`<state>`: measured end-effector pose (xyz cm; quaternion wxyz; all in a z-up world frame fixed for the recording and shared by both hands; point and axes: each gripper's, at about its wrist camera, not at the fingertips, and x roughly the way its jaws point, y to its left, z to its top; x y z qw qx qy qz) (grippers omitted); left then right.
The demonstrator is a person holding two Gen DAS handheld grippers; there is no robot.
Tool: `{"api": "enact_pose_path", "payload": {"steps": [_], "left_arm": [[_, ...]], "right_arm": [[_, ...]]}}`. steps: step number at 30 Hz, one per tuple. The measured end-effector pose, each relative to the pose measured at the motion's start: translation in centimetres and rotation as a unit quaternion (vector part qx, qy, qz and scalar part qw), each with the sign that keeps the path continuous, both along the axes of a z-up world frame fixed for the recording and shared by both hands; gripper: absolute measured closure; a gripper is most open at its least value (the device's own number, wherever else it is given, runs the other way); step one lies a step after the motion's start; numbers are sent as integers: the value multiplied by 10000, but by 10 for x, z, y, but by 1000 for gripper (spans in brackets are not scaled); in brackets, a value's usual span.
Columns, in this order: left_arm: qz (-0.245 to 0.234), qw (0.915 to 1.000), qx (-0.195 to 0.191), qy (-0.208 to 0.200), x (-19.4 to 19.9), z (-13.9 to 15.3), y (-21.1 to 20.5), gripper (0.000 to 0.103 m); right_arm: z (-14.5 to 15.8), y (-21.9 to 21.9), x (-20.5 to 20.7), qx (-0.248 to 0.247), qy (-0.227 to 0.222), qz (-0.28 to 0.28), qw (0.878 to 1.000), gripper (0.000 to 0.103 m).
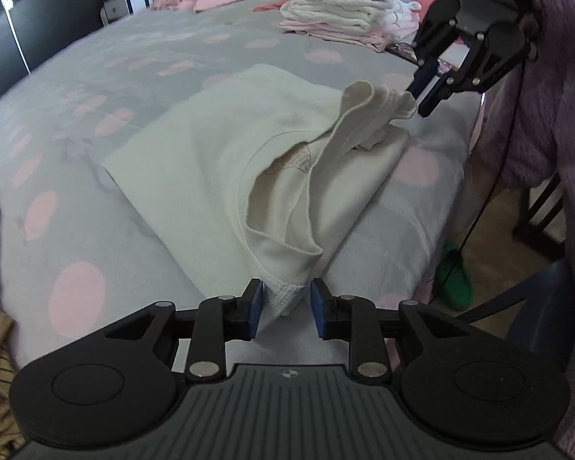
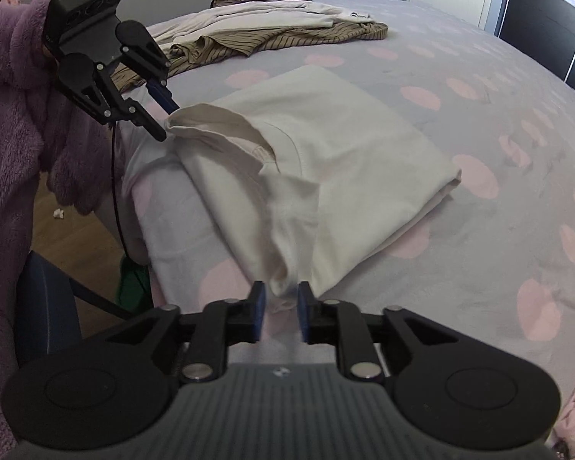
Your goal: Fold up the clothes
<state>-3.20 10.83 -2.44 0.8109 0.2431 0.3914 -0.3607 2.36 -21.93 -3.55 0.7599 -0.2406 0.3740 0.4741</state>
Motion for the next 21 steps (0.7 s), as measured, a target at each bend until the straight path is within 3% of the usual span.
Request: {"api": "enact_pose_path", "payload": {"steps": [3,5,9,10,11,13,15,17,21], "left_arm": [[-14,9986,181,-502,-14,7,-11,70],[-92,9956,373,-853,-23,8,-22,59],[-305,9844,1067,-1365,-31,-9,-48,60],[-330,9805,1297,-1438,-30,-16,-53,65],[-365,9772,1484,-1476,-30,-23,-57,77],[-484,9731,1647,-1538,-31,-31,-61,82],[-577,9712,1681,-1586,-33,-33,-63,90],[-643,9708,1658,-1612,-35,-32,-62,96],[-935,9664,1794,-1584,-42,-35,-65,98]], "right_arm": [[2,8,-10,-63,-348,55,9994,60],[-5,18,-16,-235,-642,193,9975,52],[-18,38,-29,-576,-1228,470,9896,51],[-21,42,-32,-661,-1374,539,9868,52],[-24,47,-35,-746,-1519,608,9837,56],[-30,57,-42,-915,-1808,745,9764,62],[-37,67,-48,-1082,-2094,880,9678,88],[-43,69,-54,-1320,-2359,1139,9560,88],[-54,65,-62,-1814,-2712,1645,9309,90]]}}
